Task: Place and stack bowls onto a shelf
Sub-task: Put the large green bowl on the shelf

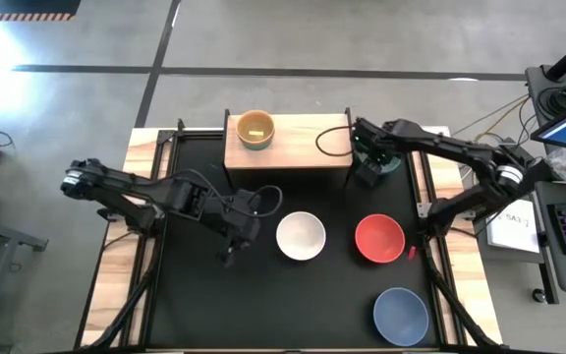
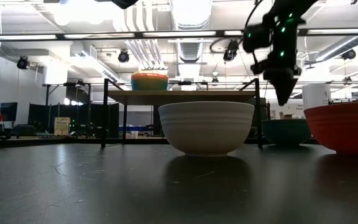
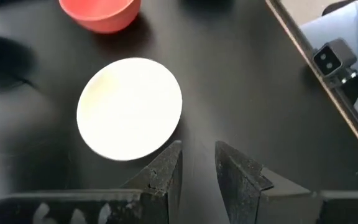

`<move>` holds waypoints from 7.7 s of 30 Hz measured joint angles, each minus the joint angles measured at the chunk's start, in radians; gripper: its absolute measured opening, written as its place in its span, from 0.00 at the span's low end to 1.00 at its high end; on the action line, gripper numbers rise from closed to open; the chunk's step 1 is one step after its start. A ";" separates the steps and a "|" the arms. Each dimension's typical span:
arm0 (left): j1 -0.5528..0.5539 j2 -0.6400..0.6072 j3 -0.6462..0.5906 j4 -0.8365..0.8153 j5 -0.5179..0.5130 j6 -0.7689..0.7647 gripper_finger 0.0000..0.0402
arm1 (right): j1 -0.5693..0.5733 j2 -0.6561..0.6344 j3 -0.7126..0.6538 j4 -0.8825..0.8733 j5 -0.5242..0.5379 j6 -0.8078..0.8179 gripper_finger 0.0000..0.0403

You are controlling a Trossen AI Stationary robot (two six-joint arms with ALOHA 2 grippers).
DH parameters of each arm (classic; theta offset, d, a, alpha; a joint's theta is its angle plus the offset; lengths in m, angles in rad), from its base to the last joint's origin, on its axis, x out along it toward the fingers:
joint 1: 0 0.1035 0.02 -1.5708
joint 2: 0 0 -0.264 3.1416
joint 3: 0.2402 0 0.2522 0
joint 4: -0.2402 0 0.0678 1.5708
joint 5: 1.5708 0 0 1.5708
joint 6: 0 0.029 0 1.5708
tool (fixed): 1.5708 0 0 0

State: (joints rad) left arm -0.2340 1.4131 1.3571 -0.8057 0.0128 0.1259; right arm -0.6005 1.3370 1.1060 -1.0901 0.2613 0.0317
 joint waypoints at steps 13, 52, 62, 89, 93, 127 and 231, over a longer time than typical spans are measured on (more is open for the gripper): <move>0.016 -0.026 0.001 -0.043 -0.030 -0.014 0.19 | -0.063 0.108 0.020 -0.020 -0.104 -0.112 0.51; 0.016 -0.119 -0.088 -0.161 -0.022 -0.001 0.19 | -0.399 0.118 0.028 0.107 -0.088 0.374 0.51; 0.015 -0.279 -0.262 -0.101 -0.001 0.020 0.19 | -0.431 0.241 0.105 0.101 -0.049 0.443 0.51; 0.014 -0.380 -0.370 0.004 0.013 -0.068 0.19 | -0.474 0.395 0.296 -0.005 -0.024 0.244 0.51; 0.014 -0.375 -0.370 0.009 0.014 -0.068 0.19 | -0.473 0.395 0.294 -0.005 -0.025 0.241 0.51; 0.012 -0.375 -0.370 0.009 0.026 -0.066 0.19 | -0.474 0.397 0.199 -0.011 -0.086 0.176 0.30; -0.047 -0.337 -0.370 0.187 -0.031 -0.199 0.19 | -0.095 0.236 0.671 -0.100 -0.278 0.265 0.02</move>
State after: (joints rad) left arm -0.2810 1.0760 0.9867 -0.6182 -0.0185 -0.0734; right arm -0.6956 1.5726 1.7765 -1.1905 -0.0165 0.2968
